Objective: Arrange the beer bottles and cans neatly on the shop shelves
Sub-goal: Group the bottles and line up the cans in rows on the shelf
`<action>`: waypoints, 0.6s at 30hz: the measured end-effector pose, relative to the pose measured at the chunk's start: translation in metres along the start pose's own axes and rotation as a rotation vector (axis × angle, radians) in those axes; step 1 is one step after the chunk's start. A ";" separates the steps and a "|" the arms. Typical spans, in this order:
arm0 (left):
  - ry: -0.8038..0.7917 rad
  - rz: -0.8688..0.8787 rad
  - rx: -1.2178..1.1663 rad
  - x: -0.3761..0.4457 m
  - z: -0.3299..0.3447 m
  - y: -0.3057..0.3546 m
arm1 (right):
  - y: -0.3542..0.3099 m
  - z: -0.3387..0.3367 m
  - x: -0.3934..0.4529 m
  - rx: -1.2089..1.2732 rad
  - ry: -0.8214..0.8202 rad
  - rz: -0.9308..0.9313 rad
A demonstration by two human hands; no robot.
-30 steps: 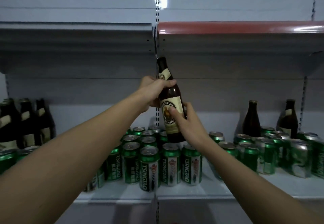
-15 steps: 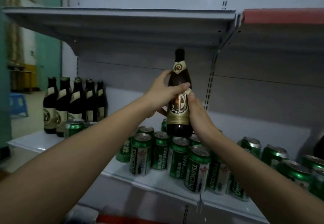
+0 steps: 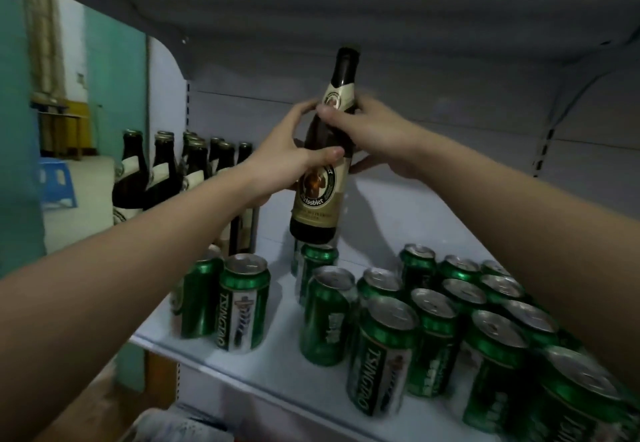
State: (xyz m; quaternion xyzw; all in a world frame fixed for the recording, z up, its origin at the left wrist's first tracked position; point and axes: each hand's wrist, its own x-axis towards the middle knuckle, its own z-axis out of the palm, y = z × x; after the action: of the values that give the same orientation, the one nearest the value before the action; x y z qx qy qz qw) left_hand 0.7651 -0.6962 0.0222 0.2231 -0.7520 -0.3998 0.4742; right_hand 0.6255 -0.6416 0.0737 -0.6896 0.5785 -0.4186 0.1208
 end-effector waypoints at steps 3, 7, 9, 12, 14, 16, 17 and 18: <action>-0.003 -0.022 -0.006 0.012 -0.020 -0.022 | 0.004 0.022 0.025 0.041 0.007 0.029; 0.001 -0.086 0.011 0.024 -0.043 -0.044 | 0.013 0.049 0.050 0.120 0.038 0.071; -0.003 -0.103 0.040 0.031 -0.051 -0.056 | 0.018 0.063 0.061 0.143 0.056 0.100; -0.009 -0.098 0.148 0.037 -0.060 -0.070 | 0.031 0.087 0.077 0.170 0.088 0.159; -0.077 -0.113 0.205 0.036 -0.065 -0.079 | 0.042 0.106 0.084 0.166 0.105 0.184; -0.123 -0.170 0.201 0.033 -0.071 -0.088 | 0.051 0.121 0.090 0.108 0.123 0.169; -0.144 -0.208 0.162 0.031 -0.073 -0.092 | 0.057 0.128 0.094 0.074 0.128 0.160; -0.157 -0.247 0.119 0.031 -0.076 -0.097 | 0.062 0.133 0.098 0.052 0.132 0.165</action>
State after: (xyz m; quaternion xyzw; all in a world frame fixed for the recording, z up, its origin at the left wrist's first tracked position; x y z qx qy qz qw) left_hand 0.8143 -0.8040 -0.0223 0.3096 -0.7761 -0.4260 0.3469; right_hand 0.6761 -0.7904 -0.0064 -0.6071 0.6290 -0.4667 0.1341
